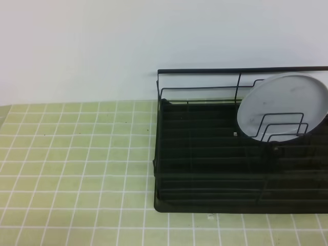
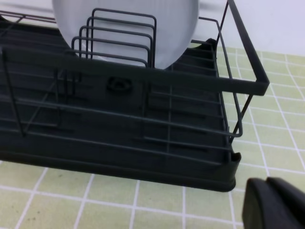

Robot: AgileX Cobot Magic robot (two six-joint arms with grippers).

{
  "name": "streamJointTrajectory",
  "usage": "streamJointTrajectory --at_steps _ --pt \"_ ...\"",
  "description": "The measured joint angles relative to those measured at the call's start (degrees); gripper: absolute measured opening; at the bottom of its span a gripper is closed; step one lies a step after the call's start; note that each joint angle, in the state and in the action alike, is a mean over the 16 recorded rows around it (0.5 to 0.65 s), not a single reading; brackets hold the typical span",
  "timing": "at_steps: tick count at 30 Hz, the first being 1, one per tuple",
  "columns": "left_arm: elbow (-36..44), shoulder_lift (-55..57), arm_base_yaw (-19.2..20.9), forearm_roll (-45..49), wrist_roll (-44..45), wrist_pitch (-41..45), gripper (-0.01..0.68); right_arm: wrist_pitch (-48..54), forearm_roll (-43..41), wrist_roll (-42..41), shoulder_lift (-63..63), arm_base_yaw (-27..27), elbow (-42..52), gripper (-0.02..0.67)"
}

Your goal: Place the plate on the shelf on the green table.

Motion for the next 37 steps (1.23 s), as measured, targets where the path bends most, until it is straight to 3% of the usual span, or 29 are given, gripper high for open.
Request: streamJointTrajectory --at_steps 37 --pt "0.0 0.1 0.0 0.6 0.4 -0.5 -0.002 -1.4 1.2 0.0 0.0 0.0 -0.3 -0.004"
